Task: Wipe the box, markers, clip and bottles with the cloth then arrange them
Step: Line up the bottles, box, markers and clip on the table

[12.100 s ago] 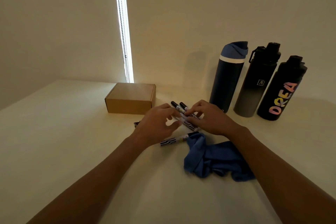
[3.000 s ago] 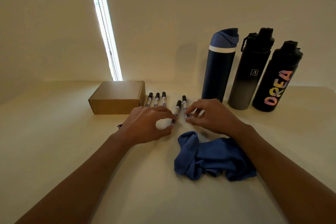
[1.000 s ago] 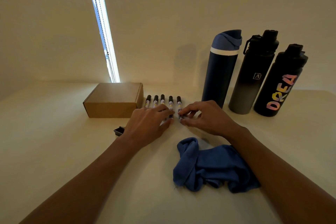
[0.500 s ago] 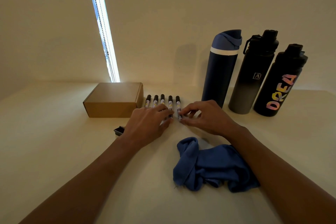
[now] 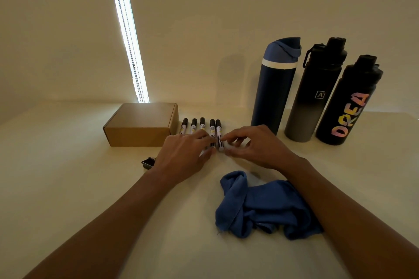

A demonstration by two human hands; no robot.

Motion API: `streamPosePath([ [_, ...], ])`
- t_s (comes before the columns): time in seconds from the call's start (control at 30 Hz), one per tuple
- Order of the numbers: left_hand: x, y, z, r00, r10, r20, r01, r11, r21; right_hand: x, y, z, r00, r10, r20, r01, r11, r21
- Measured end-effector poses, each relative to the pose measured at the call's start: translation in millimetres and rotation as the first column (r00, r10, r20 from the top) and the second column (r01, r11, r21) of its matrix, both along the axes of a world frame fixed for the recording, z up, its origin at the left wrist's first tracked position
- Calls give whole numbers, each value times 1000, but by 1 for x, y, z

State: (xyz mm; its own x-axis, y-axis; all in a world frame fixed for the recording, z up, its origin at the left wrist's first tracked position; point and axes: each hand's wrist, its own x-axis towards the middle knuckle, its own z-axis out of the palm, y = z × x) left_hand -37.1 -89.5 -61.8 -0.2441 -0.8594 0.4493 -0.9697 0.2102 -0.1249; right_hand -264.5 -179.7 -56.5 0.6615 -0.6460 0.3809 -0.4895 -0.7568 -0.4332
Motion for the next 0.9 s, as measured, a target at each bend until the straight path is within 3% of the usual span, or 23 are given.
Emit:
streamPosePath([
  [0.9, 0, 0, 1, 1000, 16, 19, -16, 1000, -10, 4, 1, 8, 999, 8, -41, -8, 1000, 1],
])
